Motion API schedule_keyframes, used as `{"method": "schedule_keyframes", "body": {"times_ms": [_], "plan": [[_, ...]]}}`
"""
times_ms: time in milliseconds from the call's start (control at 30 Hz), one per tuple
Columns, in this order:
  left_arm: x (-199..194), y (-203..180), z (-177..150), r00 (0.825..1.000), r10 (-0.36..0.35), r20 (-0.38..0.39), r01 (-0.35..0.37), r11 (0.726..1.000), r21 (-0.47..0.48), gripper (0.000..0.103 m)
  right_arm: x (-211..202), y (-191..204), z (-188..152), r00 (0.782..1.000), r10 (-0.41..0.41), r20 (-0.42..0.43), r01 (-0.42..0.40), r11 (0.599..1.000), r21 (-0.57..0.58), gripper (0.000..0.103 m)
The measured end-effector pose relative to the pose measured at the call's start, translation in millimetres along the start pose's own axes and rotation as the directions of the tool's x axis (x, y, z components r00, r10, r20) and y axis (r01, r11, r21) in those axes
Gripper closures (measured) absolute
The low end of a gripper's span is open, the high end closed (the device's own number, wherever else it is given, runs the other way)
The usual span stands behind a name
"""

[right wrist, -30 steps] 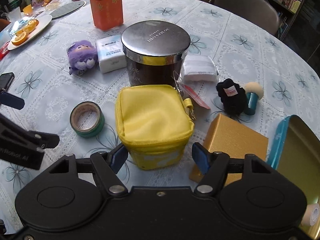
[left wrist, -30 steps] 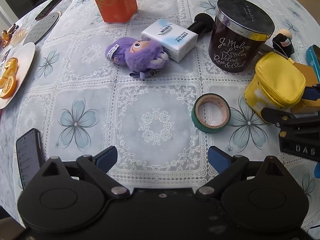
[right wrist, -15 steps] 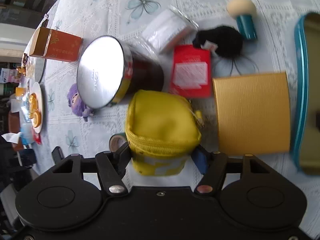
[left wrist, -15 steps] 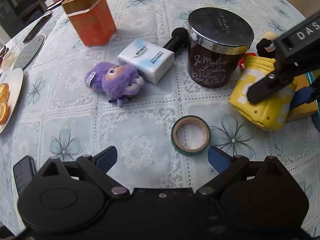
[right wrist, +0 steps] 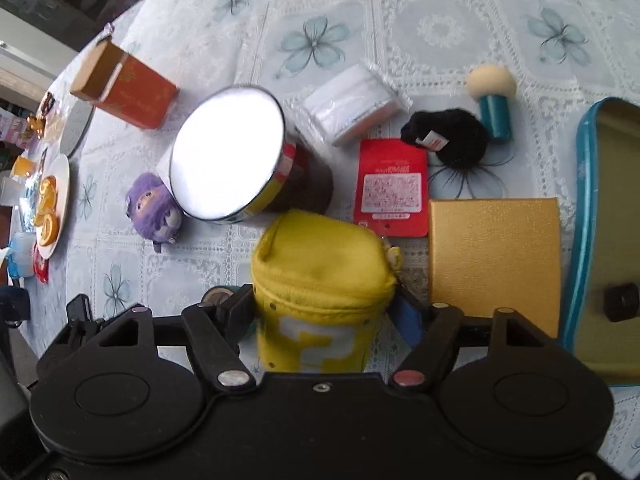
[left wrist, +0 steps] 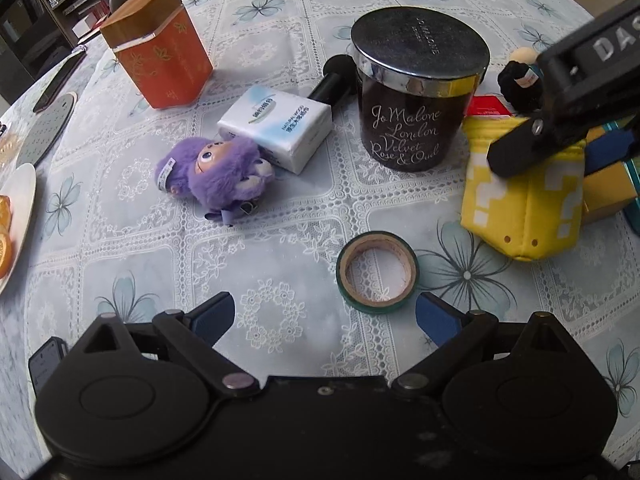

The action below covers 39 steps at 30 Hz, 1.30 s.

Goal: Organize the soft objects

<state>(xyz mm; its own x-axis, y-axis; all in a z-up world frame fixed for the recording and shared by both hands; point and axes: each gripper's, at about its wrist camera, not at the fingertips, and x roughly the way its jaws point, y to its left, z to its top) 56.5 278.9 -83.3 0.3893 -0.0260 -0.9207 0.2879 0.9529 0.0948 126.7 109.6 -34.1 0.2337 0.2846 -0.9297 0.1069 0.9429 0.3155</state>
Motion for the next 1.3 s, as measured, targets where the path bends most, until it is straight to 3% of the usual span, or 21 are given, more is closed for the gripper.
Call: {"method": "schedule_keyframes", "body": {"times_ms": [100, 200, 333, 533, 633, 800, 933, 1067, 1200, 1300], "plan": [[-1.7, -0.4, -2.0, 1.0, -0.017, 0.009, 0.017, 1.0, 0.013, 0.005, -12.1, 4.1, -0.2, 0.996, -0.037, 0.084, 0.039, 0.999, -0.014, 0.038], [-1.3, -1.3, -1.5, 1.0, -0.023, 0.016, 0.022, 0.999, 0.029, 0.005, -26.0, 11.9, -3.3, 0.973, -0.117, 0.197, 0.127, 0.991, -0.037, 0.038], [-0.3, -0.3, -1.0, 0.999, -0.044, 0.019, 0.043, 0.998, 0.038, 0.005, -34.4, 14.9, -11.1, 0.952, -0.128, 0.279, 0.143, 0.989, -0.033, 0.038], [1.9, 1.4, -0.9, 0.997, -0.071, 0.014, 0.07, 0.996, 0.051, 0.005, -7.8, 13.2, -1.8, 0.955, -0.184, 0.234, 0.196, 0.98, -0.029, 0.041], [-0.1, 2.1, 0.5, 0.997, -0.069, 0.031, 0.067, 0.996, 0.055, 0.005, -0.1, 10.7, 9.4, 0.957, -0.183, 0.223, 0.191, 0.981, -0.014, 0.035], [0.8, -1.3, 7.5, 0.996, -0.08, 0.05, 0.078, 0.996, 0.044, 0.005, 0.8, 8.1, 10.0, 0.96, -0.178, 0.214, 0.181, 0.983, 0.005, 0.034], [11.2, -9.6, 13.9, 0.996, -0.088, 0.035, 0.087, 0.996, 0.036, 0.006, 11.2, 8.8, 6.2, 0.975, -0.163, 0.152, 0.164, 0.986, 0.005, 0.035], [16.8, -13.8, 17.7, 0.996, -0.081, 0.032, 0.08, 0.997, 0.018, 0.015, 22.1, 8.1, 2.2, 0.983, -0.158, 0.092, 0.157, 0.987, 0.025, 0.038], [24.5, -14.3, 19.6, 0.994, -0.107, -0.004, 0.107, 0.994, 0.006, 0.018, 21.4, 6.8, -1.7, 0.981, -0.159, 0.108, 0.156, 0.987, 0.038, 0.04], [22.8, -16.9, 20.3, 0.994, -0.108, 0.015, 0.108, 0.994, 0.017, 0.022, 20.6, 9.0, -1.5, 0.98, -0.164, 0.112, 0.162, 0.986, 0.027, 0.043]]}}
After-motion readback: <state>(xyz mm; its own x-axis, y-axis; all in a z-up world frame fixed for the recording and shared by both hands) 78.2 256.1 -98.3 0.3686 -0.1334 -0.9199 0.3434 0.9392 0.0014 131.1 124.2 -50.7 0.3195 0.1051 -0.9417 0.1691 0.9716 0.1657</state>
